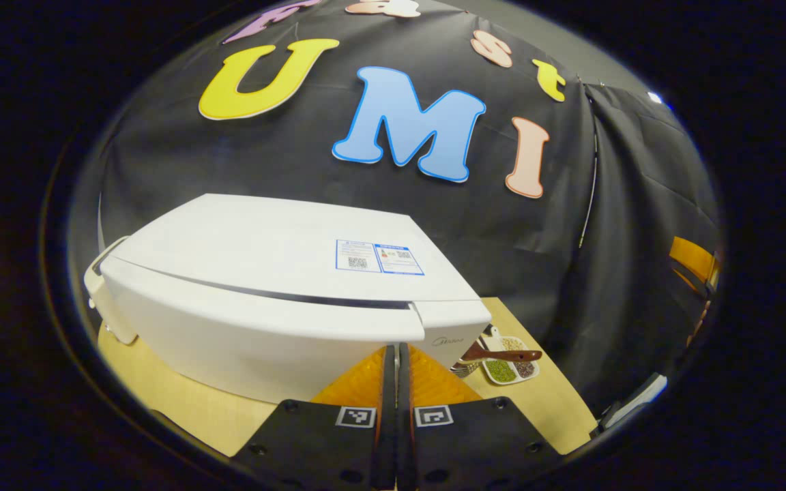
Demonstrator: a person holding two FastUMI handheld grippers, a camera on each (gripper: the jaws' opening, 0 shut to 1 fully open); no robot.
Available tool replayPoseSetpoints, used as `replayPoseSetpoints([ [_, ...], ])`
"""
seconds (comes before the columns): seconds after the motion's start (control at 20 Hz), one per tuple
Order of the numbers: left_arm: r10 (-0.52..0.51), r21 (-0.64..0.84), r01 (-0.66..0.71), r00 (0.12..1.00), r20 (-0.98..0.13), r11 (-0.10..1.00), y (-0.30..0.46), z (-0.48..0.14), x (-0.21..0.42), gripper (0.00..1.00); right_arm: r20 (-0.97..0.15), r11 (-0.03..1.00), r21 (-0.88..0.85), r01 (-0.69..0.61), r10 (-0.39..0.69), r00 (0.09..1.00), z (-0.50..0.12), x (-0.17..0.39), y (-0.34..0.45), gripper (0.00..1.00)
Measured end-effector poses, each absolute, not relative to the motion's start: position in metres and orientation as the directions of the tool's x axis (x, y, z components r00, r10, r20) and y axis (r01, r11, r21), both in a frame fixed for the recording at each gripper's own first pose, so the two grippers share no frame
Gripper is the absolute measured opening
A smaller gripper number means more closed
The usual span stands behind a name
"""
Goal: Open the microwave oven with the left hand, put the food in, and close the microwave oven.
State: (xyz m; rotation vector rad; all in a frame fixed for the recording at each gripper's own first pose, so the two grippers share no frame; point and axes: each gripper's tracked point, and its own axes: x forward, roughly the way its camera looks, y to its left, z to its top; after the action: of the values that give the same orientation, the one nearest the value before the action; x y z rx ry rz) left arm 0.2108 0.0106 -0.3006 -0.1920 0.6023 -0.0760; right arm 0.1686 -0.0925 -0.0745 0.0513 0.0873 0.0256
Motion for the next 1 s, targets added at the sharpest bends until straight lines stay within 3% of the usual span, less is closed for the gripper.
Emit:
replayPoseSetpoints([
  [1.0, -0.128, -0.201, 0.022, 0.839, -0.528, 0.979, 0.011, -0.301, 0.212, 0.07, -0.106, 0.998, 0.028, -0.053, 0.056, 0.993, -0.076, 0.154, -0.07, 0.93],
])
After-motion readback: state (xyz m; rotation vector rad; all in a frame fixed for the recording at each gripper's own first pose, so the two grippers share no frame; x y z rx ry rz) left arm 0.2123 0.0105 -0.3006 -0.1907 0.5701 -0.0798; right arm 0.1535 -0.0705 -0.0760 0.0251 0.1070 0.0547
